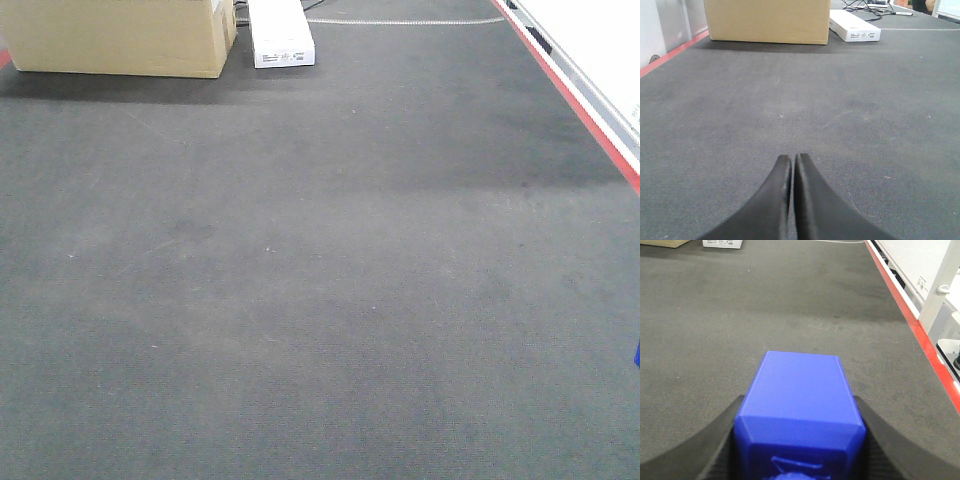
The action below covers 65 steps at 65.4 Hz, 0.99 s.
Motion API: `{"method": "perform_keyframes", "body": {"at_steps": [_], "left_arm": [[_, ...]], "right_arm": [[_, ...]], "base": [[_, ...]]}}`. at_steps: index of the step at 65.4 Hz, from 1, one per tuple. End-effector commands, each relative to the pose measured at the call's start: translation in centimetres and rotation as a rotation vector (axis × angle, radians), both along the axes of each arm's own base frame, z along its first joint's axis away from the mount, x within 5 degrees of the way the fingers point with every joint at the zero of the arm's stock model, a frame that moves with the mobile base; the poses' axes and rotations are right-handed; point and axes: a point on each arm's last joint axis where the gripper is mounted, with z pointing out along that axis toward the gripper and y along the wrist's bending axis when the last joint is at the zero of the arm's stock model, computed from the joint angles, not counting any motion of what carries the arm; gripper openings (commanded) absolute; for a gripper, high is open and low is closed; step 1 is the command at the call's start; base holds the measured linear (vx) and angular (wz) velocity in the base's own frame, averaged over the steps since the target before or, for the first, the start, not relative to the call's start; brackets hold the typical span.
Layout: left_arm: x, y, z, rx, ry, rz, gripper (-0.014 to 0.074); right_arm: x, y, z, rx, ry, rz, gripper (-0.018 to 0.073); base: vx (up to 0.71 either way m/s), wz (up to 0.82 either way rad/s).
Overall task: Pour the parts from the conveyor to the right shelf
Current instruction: 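Retract the right arm holding the blue block away from the conveyor, then drive the base away from the conveyor down the aisle, holding the block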
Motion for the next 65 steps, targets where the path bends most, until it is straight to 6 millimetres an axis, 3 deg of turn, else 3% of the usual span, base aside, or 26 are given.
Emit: {"method": "perform_keyframes", "body": {"at_steps": [1, 30, 65], "left_arm": [[-0.08, -0.06, 1.41, -0.011, -0.107, -0.007, -0.0006], [-0.08, -0.06, 1.41, -0.011, -0.107, -0.007, -0.0006], [-0.08, -0.06, 1.41, -0.011, -0.107, -0.007, -0.0006]], "right_arm": [[0.19, -0.14, 1.47, -0.007, -0.094, -0.015, -0.0004], [0.29, -0.15, 1.44, -0.007, -0.089, -0.015, -0.0004], [0.28, -0.16, 1.43, -0.009, -0.088, -0.015, -0.0004]], "base": [[-0.02, 0.02], [-0.19, -0.05], [-0.42, -0.45]]}}
